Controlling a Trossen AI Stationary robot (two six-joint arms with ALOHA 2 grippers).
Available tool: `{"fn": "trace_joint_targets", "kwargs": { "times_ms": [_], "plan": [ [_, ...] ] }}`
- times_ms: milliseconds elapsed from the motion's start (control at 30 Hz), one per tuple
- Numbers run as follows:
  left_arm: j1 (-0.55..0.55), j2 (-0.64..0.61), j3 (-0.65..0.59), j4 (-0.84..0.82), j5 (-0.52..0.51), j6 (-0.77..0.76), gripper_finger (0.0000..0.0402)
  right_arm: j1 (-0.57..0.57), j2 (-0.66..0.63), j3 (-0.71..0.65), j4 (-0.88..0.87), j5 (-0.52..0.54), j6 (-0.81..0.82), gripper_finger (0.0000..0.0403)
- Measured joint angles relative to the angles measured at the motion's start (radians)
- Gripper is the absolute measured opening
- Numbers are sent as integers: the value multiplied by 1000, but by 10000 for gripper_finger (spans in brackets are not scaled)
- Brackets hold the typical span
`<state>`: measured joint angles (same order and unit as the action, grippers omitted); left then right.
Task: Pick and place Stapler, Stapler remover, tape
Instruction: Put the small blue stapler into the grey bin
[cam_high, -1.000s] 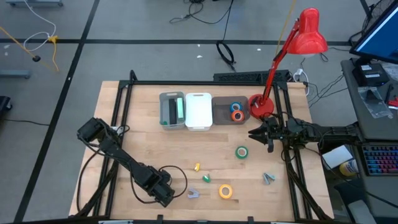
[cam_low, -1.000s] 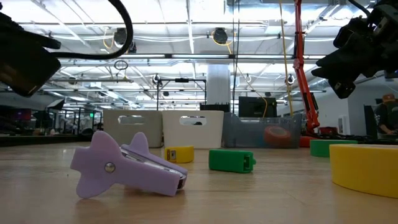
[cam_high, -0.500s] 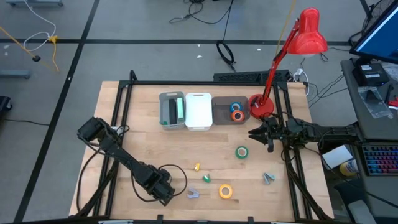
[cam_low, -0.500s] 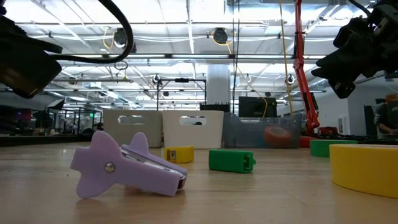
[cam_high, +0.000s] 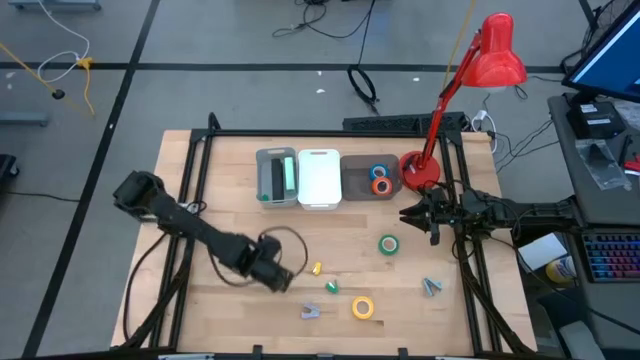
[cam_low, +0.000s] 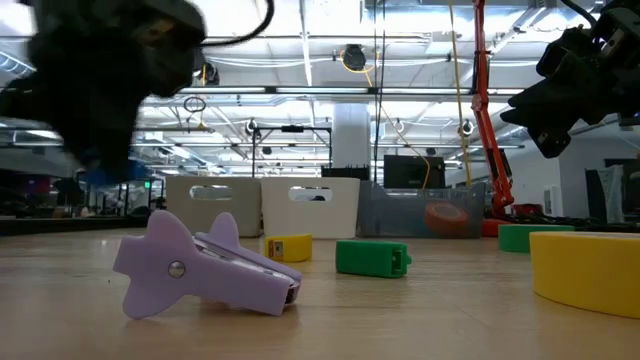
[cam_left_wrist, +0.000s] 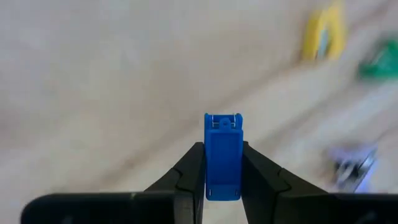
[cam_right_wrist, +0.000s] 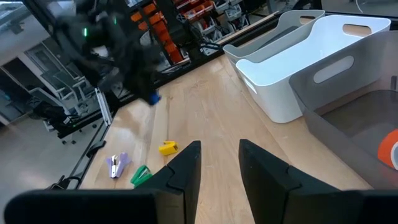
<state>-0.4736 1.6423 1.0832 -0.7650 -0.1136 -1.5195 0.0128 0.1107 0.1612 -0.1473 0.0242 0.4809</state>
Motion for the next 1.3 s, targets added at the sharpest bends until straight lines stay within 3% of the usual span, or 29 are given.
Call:
{"fn": "trace_joint_targets", "kwargs": {
  "times_ms": [267, 433, 633, 867, 1300],
  "plan": [
    [198, -204, 1, -172, -263, 184, 77, 0, 0, 0, 0, 0, 2, 100],
    [369, -285, 2, -187, -333, 393, 77, 0, 0, 0, 0, 0, 4, 100],
    [593, -283, 2, -176, -306, 668, 77, 0, 0, 0, 0, 1, -1, 100],
    [793, -241, 2, -166, -203, 834, 77, 0, 0, 0, 0, 1, -2, 100],
    [898, -62, 2, -150, -97, 861, 77, 0, 0, 0, 0, 5, 8, 100]
  ]
}}
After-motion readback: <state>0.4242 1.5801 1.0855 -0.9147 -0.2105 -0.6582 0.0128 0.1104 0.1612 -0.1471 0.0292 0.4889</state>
